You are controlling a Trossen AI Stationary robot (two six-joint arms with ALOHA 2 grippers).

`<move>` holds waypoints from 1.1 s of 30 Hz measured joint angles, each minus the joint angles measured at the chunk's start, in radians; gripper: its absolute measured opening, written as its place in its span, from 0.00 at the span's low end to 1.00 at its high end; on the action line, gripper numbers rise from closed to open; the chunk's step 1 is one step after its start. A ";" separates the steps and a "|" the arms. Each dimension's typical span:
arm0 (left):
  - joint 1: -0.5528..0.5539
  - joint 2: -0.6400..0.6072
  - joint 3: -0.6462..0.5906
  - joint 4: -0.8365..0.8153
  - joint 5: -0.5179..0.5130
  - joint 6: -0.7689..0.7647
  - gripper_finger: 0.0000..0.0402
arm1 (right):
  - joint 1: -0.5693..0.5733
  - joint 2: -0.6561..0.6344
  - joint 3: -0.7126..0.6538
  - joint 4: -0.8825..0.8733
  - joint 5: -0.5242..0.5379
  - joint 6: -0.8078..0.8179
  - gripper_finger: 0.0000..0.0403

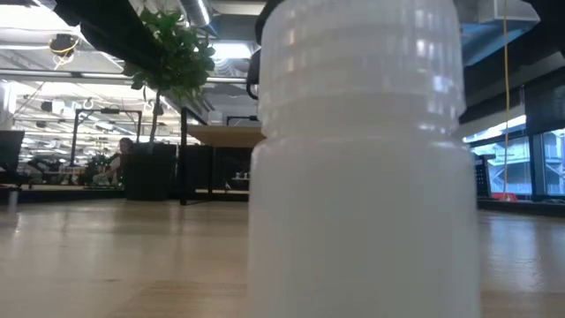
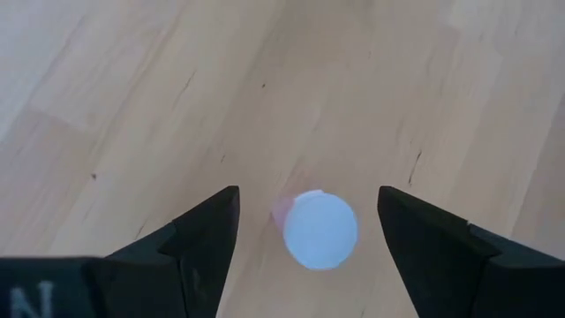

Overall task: Pick and place medicine bottles onto shelf by color
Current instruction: Put the top left pink pill bottle on the shelf

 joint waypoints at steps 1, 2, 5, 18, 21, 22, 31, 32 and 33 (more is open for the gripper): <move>0.000 0.000 0.000 0.000 0.000 0.000 0.70 | 0.000 0.004 0.000 0.006 0.000 0.000 0.67; 0.000 0.000 0.000 0.000 0.000 0.000 0.70 | 0.000 0.009 0.000 0.003 0.001 0.000 0.67; 0.000 0.000 0.000 0.001 0.000 0.000 0.70 | 0.000 0.016 -0.001 0.016 0.001 0.000 0.67; 0.000 0.000 0.000 0.002 0.000 0.000 0.70 | -0.002 0.058 -0.002 0.017 0.002 0.002 0.67; 0.000 0.000 0.000 0.001 0.000 0.001 0.70 | -0.002 0.058 -0.002 0.015 0.002 0.002 0.67; 0.000 0.000 0.000 0.001 0.001 0.001 0.70 | -0.002 0.058 -0.002 0.014 0.002 0.002 0.67; 0.000 0.000 0.000 0.002 0.001 0.001 0.70 | -0.002 0.058 0.002 -0.001 0.011 0.062 0.64; 0.000 0.000 0.000 0.002 0.001 0.001 0.70 | -0.002 0.058 0.002 -0.001 0.023 0.062 0.62; 0.000 0.000 0.000 0.002 0.001 0.001 0.70 | -0.002 0.058 0.002 -0.001 0.036 0.062 0.61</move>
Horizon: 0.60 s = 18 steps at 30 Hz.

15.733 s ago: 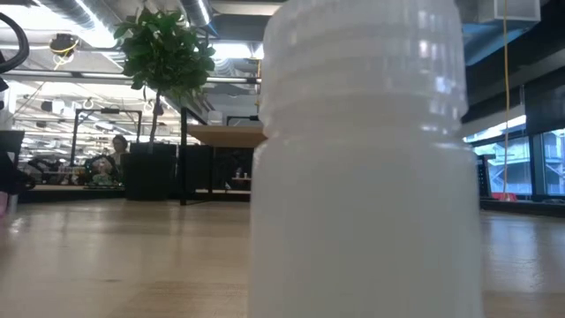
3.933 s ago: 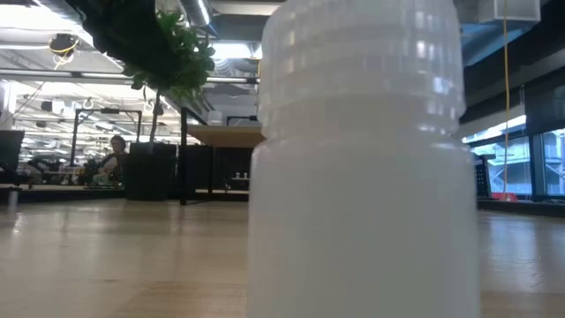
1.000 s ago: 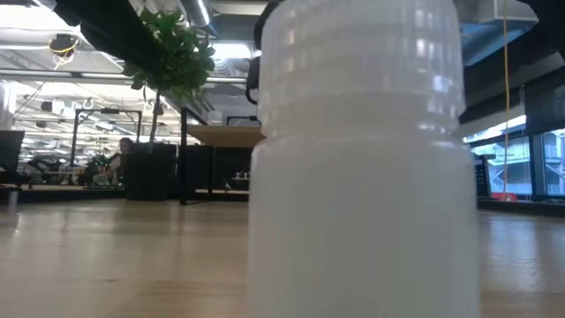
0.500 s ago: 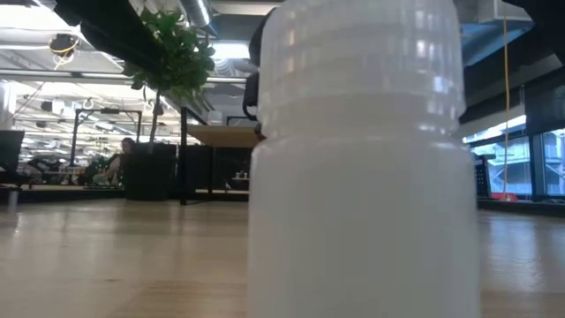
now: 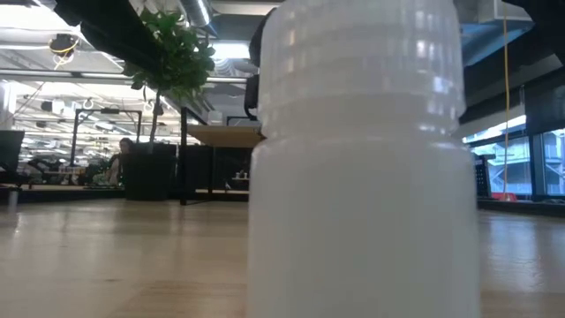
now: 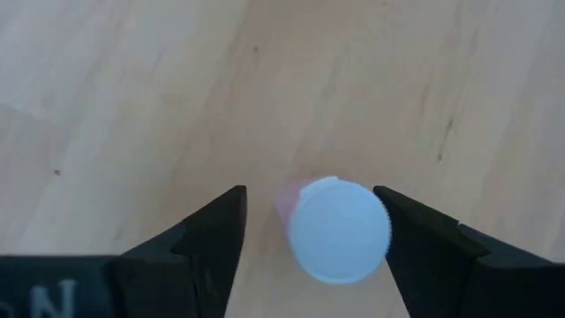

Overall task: Pick and place medicine bottles onto shelf by color
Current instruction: Put the top left pink pill bottle on the shelf

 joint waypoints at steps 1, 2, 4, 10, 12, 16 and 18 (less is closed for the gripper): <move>0.000 0.000 0.000 0.000 0.000 0.000 0.70 | 0.000 0.000 0.000 0.000 0.017 -0.001 0.59; 0.000 0.000 0.000 0.000 0.000 0.000 0.70 | 0.000 0.000 0.000 0.000 0.027 -0.003 0.57; 0.000 0.000 0.000 0.000 0.000 0.000 0.70 | 0.000 0.000 0.000 0.000 0.030 -0.003 0.53; 0.000 0.000 0.000 0.000 0.000 0.000 0.70 | 0.000 0.000 0.000 -0.005 0.029 -0.010 0.45; 0.000 0.000 0.000 0.000 0.000 0.000 0.70 | 0.000 0.000 0.000 -0.006 0.014 -0.011 0.44; 0.000 0.000 0.000 0.000 0.000 0.000 0.70 | 0.000 -0.001 0.000 -0.006 -0.015 -0.011 0.43; 0.000 0.000 0.000 0.000 0.000 0.000 0.70 | 0.000 -0.001 0.000 -0.006 -0.015 -0.011 0.43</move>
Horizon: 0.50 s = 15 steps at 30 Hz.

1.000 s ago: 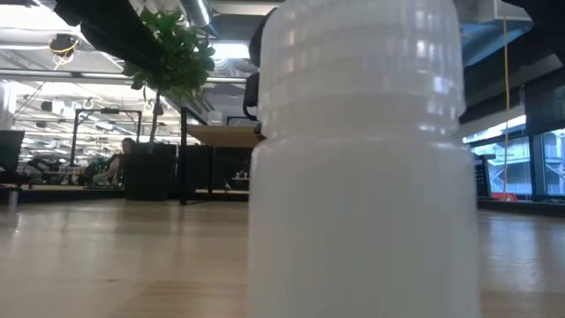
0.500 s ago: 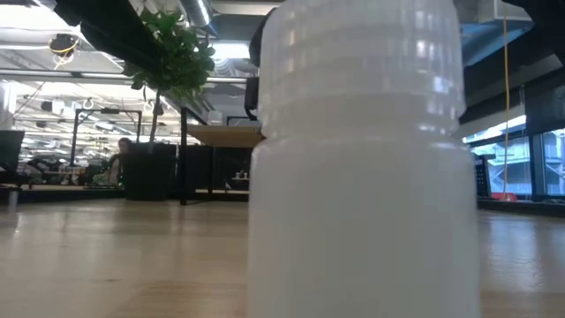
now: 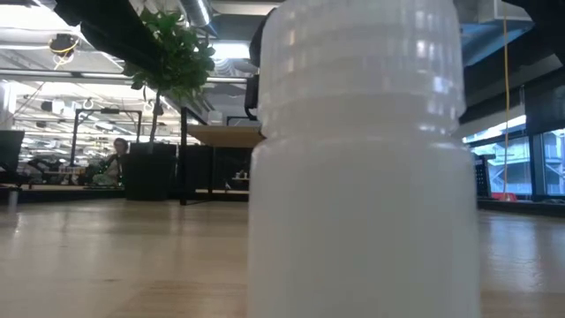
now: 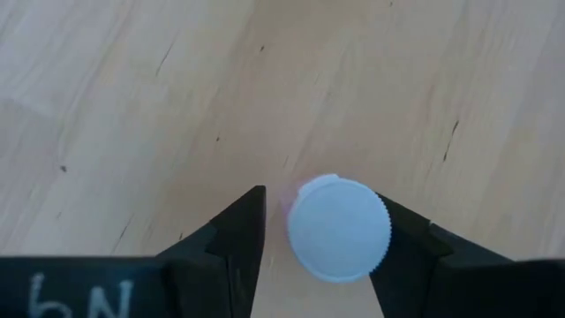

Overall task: Pick and place medicine bottles onto shelf by color
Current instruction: Put the top left pink pill bottle on the shelf

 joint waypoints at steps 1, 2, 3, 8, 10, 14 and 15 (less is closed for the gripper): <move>0.000 0.000 0.000 0.000 0.000 0.000 0.70 | 0.000 0.000 0.000 0.000 0.000 0.000 0.43; 0.000 0.000 0.000 0.000 0.000 0.000 0.70 | 0.000 0.000 0.000 0.000 0.000 0.000 0.43; 0.000 0.000 0.000 0.000 0.000 0.000 0.70 | 0.000 0.000 0.000 0.000 0.000 0.000 0.43; 0.000 0.000 0.000 0.000 0.000 0.000 0.70 | 0.000 0.000 0.000 0.009 0.000 0.000 0.43; 0.000 0.000 0.000 0.000 0.000 0.000 0.70 | 0.000 0.000 0.000 0.011 0.000 0.001 0.43; 0.000 0.000 0.000 0.000 0.000 0.000 0.70 | 0.000 0.000 0.001 0.014 0.000 0.002 0.43; 0.000 0.000 0.000 0.000 0.000 0.000 0.70 | 0.000 0.000 0.001 0.014 0.000 0.002 0.43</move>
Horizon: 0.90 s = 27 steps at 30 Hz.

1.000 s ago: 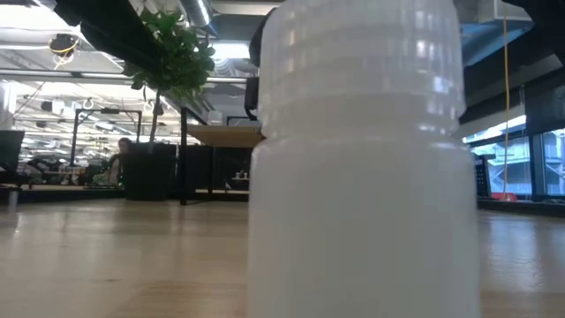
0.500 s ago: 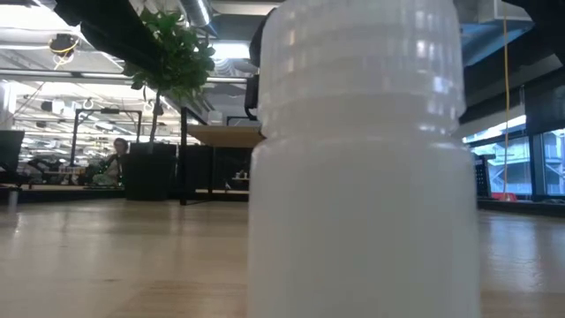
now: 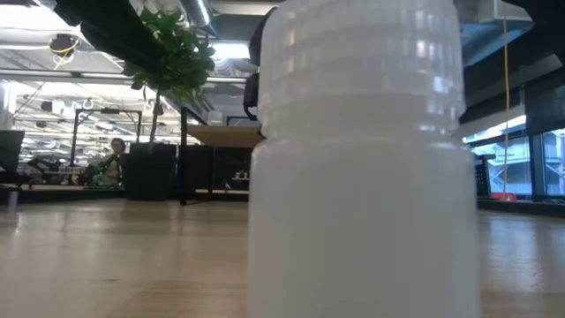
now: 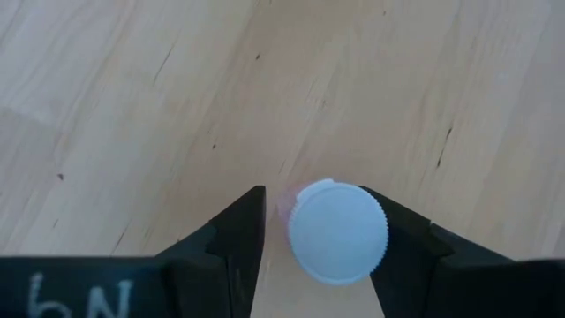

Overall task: Pick and place medicine bottles onto shelf by color
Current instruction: Put the top left pink pill bottle on the shelf

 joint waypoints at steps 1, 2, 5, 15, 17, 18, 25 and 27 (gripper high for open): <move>0.000 0.000 0.000 0.000 0.000 0.000 0.70 | 0.000 0.000 0.000 0.000 0.000 0.000 0.43; 0.000 0.000 0.000 0.000 0.000 0.000 0.70 | 0.000 0.000 0.000 0.000 0.000 0.000 0.43; 0.000 0.000 0.000 0.000 0.000 0.000 0.70 | 0.000 0.000 0.000 0.000 0.000 0.001 0.43; 0.000 0.000 0.000 0.000 0.000 0.000 0.70 | 0.000 0.000 0.000 0.001 -0.001 0.001 0.31; 0.000 0.000 0.000 0.000 0.000 0.000 0.70 | 0.000 0.000 0.000 0.001 -0.001 0.001 0.29; 0.000 0.000 0.000 0.000 0.000 0.000 0.70 | 0.000 0.000 0.000 0.001 -0.001 0.001 0.28; 0.000 0.000 0.000 0.000 0.000 0.000 0.70 | 0.000 -0.041 0.002 -0.004 -0.003 0.003 0.29; 0.000 0.000 0.000 -0.001 0.000 0.000 0.70 | 0.000 -0.055 0.003 -0.010 -0.003 0.018 0.29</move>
